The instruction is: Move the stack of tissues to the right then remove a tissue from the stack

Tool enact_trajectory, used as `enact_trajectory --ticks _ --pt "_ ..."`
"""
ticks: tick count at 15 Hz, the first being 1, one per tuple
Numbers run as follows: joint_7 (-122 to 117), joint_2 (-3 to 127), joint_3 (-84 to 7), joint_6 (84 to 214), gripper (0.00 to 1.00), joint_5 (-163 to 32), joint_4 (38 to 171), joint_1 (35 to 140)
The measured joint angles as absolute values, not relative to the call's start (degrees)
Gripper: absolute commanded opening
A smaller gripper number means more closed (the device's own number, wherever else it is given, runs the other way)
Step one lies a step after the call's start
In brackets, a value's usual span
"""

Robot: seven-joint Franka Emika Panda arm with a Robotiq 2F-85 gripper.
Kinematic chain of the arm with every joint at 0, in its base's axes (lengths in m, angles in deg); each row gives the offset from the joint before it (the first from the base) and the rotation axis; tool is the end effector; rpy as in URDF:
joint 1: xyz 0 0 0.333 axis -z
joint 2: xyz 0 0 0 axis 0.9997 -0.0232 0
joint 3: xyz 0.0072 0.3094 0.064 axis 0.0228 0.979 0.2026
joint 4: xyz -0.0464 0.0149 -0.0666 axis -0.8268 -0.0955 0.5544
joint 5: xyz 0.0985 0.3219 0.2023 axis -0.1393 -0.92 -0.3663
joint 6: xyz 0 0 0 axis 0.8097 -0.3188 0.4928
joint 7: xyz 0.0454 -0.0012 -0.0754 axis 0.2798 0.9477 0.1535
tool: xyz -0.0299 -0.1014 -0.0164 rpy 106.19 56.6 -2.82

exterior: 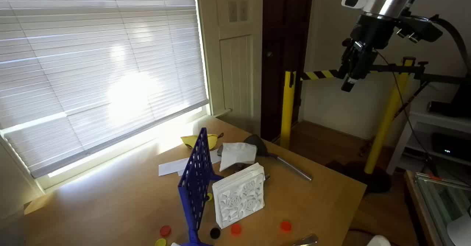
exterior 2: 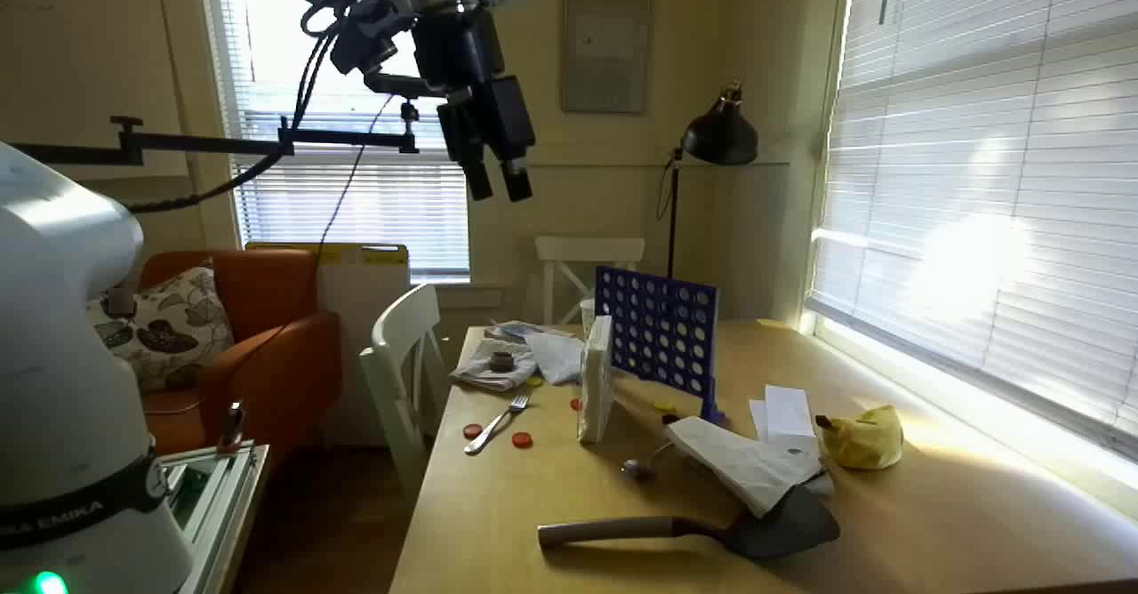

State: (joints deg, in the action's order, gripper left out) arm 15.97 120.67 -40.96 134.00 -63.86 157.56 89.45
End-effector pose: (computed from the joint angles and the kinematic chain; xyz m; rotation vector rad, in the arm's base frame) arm 0.3521 -0.0540 0.5347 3.0562 0.2426 0.4231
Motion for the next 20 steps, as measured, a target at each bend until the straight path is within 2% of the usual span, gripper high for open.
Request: enact_trajectory --ticks 8,15,20 --pt "16.2 120.5 -41.1 135.6 1.0 -65.1 157.6 88.7" --pt "26.8 113.0 -42.5 148.8 1.0 -74.7 157.8 76.1" --pt "44.7 104.6 -47.7 151.9 1.0 -79.9 157.7 68.8"
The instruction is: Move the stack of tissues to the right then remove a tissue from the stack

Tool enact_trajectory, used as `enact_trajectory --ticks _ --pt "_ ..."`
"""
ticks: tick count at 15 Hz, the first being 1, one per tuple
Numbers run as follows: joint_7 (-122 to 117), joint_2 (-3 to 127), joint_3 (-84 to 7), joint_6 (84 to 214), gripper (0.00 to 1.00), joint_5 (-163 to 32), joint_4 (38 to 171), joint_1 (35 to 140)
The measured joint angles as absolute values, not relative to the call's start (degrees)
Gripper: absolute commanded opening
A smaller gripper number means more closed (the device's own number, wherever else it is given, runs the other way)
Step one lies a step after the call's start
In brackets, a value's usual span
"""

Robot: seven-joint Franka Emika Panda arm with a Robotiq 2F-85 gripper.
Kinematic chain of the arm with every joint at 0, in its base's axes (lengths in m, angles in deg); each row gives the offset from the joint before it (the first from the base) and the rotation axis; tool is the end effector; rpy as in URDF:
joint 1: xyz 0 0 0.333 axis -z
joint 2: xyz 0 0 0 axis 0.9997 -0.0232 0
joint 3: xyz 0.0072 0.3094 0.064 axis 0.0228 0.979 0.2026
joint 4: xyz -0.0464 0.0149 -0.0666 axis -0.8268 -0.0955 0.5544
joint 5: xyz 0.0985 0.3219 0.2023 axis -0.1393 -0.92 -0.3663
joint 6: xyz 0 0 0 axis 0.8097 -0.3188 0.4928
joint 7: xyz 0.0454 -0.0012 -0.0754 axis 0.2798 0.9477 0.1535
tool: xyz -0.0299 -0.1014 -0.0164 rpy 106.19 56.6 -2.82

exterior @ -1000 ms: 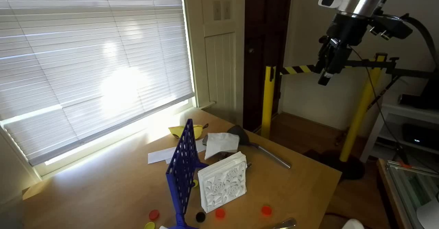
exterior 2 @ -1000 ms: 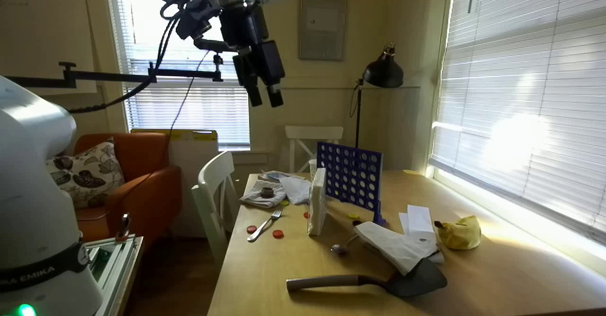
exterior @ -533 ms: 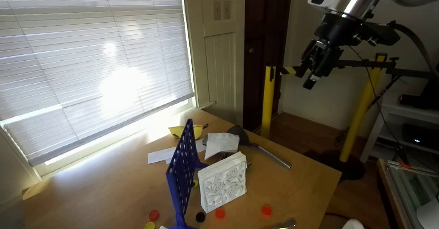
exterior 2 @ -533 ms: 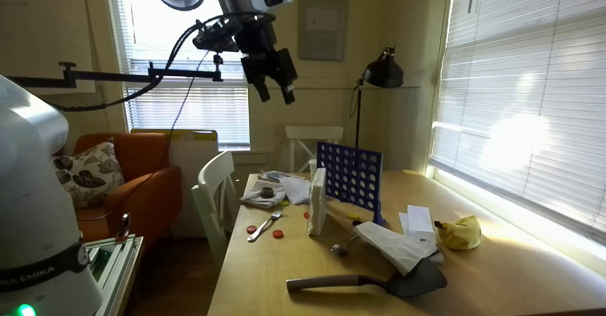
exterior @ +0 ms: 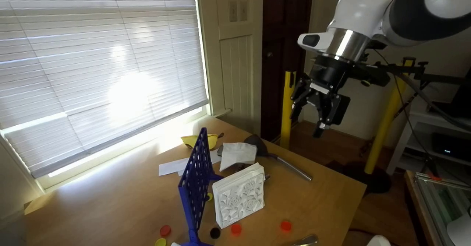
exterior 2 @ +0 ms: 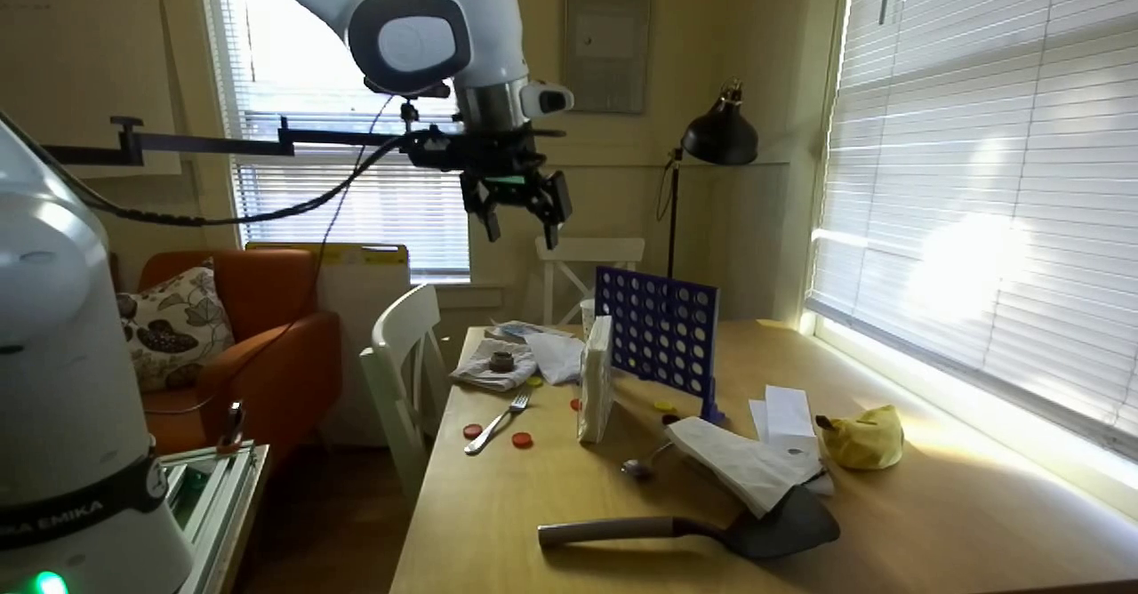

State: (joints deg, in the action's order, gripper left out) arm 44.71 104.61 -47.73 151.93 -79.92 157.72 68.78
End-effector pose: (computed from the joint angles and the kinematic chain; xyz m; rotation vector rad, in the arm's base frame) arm 0.4244 0.0483 0.4565 -2.7401 -1.0560 -0.5281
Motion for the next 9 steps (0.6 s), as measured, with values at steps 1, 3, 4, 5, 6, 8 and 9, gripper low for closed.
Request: enact_trajectory --ticks 1,3,4,5,6,8,9 --pt "48.7 103.0 -49.5 151.9 1.0 -80.0 157.6 67.6" --pt "55.6 99.7 -52.5 151.9 1.0 -80.0 157.1 66.2" --pt "57.1 98.5 -53.0 151.9 1.0 -80.0 156.8 65.9" --pt "57.7 97.7 -53.2 151.9 1.0 -80.0 156.4 65.9" --pt "57.9 97.4 -53.2 151.9 1.0 -80.0 156.1 65.7" --pt "58.7 97.3 -52.4 151.9 1.0 -80.3 155.9 66.2" --pt "61.4 97.1 -51.3 152.7 1.0 -81.1 156.1 67.0"
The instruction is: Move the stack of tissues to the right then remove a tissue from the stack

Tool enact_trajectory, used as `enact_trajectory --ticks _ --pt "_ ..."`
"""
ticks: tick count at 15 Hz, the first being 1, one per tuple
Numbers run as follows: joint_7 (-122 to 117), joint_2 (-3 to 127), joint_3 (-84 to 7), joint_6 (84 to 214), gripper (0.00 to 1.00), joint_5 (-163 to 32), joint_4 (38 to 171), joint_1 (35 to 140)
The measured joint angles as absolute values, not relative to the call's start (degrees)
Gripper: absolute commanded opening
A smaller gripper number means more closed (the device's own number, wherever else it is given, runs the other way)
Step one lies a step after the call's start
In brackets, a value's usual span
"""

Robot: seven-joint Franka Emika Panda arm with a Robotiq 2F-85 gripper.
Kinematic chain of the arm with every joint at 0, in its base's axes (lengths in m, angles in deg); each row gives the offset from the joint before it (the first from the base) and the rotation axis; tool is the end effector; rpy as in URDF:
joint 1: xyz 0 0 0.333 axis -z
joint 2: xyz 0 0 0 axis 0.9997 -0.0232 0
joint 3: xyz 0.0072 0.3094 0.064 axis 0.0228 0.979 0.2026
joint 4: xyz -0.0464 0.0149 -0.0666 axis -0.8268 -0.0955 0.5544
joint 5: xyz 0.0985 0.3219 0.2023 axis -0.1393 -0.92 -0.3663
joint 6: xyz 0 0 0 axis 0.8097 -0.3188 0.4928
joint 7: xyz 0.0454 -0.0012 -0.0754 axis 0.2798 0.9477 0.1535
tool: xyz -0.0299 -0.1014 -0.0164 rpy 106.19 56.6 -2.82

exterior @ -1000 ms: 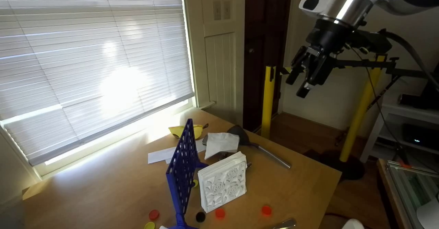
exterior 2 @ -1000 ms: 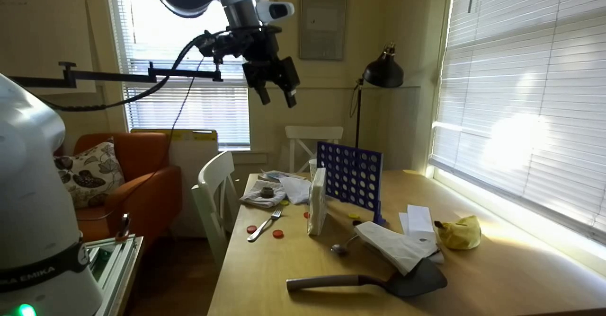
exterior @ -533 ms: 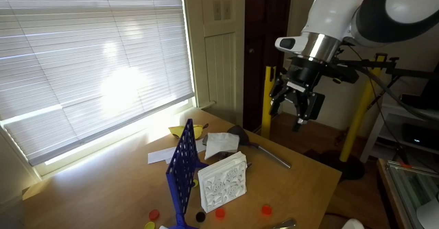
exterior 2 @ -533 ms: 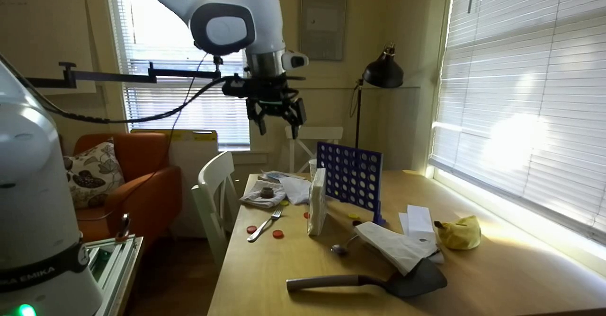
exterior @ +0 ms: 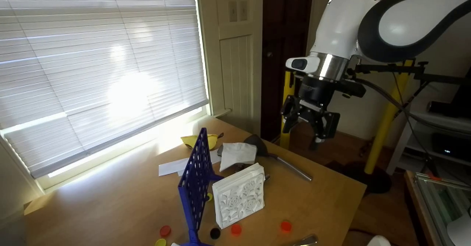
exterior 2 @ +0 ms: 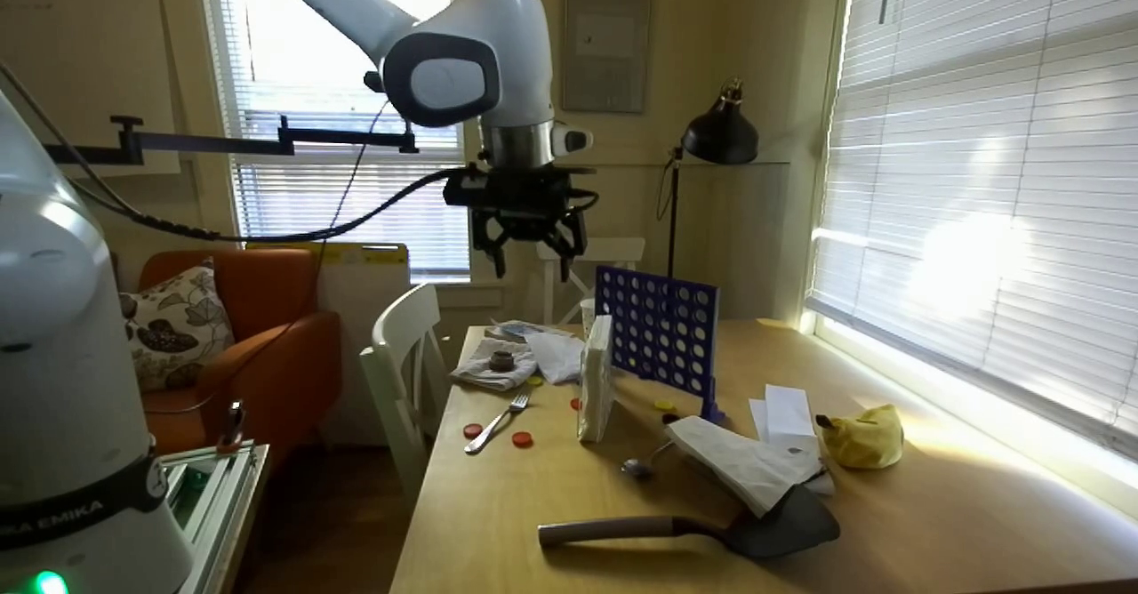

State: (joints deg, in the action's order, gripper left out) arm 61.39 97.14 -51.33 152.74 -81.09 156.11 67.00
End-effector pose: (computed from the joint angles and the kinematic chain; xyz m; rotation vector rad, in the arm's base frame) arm 0.4464 0.0381 0.4136 -2.6282 -1.3851 -0.4419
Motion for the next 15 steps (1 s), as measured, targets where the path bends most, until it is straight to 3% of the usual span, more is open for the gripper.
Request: enact_trajectory --ticks 5,9,15 --pt "75.7 91.4 -48.1 163.2 1.0 -88.8 157.4 67.5" --pt "73.9 82.1 -43.3 173.0 1.0 -91.9 154.6 70.4" --pt "68.8 70.3 -34.0 170.5 1.0 -93.1 145.3 78.5"
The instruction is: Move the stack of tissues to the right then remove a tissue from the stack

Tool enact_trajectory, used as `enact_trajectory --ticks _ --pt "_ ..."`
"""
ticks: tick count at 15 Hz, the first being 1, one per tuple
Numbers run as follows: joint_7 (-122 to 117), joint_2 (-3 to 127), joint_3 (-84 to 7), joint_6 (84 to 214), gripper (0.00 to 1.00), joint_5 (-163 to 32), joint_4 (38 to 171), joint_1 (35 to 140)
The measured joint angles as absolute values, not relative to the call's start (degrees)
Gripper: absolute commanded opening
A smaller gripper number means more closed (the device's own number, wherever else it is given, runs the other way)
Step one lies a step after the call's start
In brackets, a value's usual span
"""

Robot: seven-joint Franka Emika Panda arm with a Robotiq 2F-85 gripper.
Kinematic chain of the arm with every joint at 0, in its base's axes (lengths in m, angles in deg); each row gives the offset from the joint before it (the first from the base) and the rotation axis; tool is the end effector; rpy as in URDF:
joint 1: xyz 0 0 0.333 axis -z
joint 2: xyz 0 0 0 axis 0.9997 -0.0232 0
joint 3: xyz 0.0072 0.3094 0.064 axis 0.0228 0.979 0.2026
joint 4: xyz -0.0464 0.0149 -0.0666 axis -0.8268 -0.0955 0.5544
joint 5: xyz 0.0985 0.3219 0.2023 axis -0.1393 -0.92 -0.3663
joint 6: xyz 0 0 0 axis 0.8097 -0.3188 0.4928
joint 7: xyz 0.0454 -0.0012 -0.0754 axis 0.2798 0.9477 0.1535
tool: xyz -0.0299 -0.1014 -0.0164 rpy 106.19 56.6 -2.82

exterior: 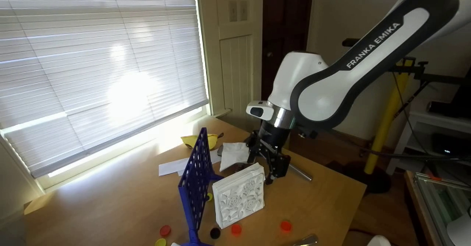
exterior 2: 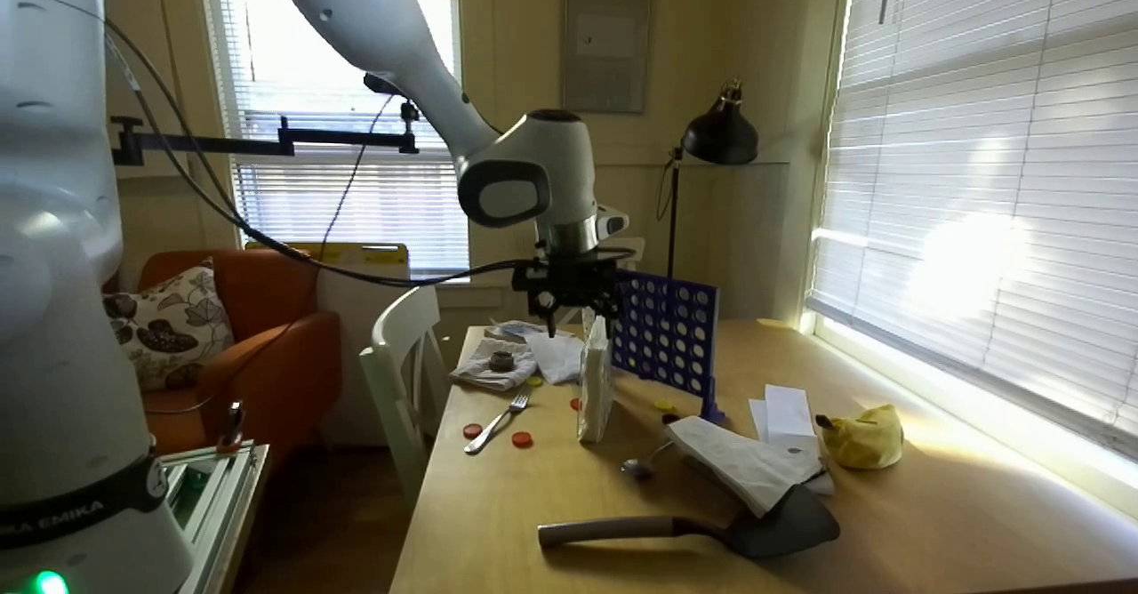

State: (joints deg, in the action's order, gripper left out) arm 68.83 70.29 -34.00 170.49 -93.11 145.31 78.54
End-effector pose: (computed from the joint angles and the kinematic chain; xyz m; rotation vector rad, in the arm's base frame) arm 0.5332 0.0845 0.3026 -2.6683 -1.4126 -0.4921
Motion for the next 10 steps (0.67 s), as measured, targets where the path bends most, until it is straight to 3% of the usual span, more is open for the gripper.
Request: enact_trajectory --ticks 10 --pt "67.7 62.1 -26.3 164.7 1.0 -92.2 134.1 86.5"
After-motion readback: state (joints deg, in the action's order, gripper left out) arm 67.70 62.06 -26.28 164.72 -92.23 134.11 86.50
